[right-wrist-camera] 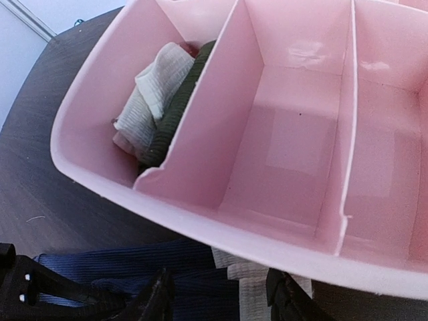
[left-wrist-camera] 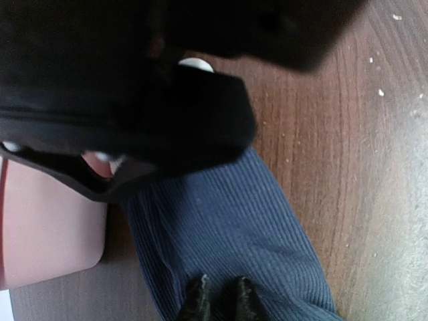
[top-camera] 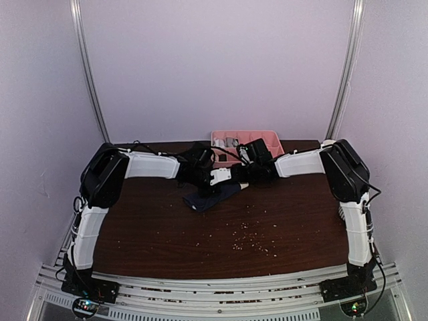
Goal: Roll the underwear
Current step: Adjust the underwear at the center of the board, then move the storage box to the corner of the board.
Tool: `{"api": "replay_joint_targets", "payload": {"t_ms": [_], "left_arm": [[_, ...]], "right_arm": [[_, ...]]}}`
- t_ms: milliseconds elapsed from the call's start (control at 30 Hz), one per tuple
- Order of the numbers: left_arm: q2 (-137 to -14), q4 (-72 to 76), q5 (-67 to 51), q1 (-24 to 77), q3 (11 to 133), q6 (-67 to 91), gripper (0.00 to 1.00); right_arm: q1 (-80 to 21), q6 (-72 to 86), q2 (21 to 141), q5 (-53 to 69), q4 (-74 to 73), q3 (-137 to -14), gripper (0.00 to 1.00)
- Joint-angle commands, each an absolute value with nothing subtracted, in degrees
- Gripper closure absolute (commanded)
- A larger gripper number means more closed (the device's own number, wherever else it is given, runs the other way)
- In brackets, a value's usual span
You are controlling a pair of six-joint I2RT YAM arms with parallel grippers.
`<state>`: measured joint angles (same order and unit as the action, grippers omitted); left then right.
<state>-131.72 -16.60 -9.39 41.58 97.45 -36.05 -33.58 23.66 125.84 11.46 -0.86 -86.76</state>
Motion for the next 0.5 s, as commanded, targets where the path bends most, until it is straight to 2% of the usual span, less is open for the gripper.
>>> {"api": "replay_joint_targets", "payload": {"t_ms": [0, 233, 467], "left_arm": [[-135.35, -22.24, -3.39, 40.45, 95.81, -37.18, 0.86], [-134.81, -23.96, -5.35, 40.39, 93.97, -38.03, 0.90], [-133.02, -22.86, -7.56, 40.05, 90.75, -38.82, 0.95]], "right_arm": [[-32.65, 24.31, 124.39, 14.43, 2.28, -89.88, 0.50], [-29.80, 27.26, 123.18, 20.80, 5.53, -89.89, 0.50], [-26.22, 27.60, 117.56, 22.69, 7.19, -83.59, 0.50]]}}
